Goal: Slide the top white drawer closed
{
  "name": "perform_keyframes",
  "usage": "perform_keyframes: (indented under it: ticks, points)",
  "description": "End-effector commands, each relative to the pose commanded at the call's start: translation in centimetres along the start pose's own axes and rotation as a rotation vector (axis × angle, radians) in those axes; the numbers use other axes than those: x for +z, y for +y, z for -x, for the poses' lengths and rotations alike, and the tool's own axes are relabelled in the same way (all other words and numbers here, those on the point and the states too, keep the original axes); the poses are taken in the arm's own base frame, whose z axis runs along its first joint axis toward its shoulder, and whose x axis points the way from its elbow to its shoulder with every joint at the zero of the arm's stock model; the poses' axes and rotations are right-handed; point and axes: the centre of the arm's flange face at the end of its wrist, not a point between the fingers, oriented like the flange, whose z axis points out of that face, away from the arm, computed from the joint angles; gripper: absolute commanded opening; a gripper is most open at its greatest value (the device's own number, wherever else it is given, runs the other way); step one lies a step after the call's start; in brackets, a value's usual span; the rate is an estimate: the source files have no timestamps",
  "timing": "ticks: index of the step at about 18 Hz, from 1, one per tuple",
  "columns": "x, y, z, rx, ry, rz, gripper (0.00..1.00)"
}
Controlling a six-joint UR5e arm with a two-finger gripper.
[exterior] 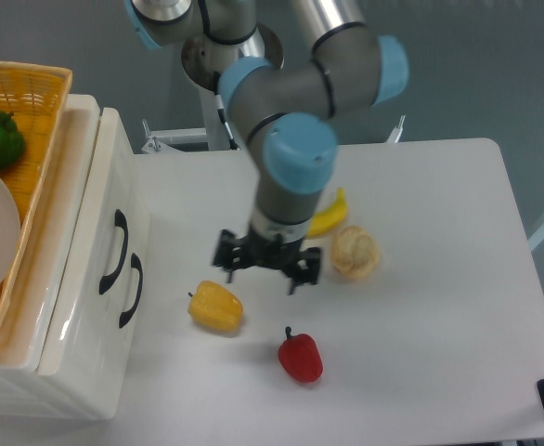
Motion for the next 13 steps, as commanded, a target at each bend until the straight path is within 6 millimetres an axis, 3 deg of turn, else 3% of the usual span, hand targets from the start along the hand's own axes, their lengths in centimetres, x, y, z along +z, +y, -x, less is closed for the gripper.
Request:
perform_keyframes:
  ticks: [6,9,11,13]
  points:
    - [-2.2,2.7,3.6,0.168,-0.085,0.046,1.0]
    - [-3.9,4.6,4.1,0.225,-0.137,0.1,1.0]
    - [-3.3,5.8,4.4,0.248,-0.125,0.153,1.0]
    - [-4.0,6.8,4.4,0.257,-0.137,0.166,1.0]
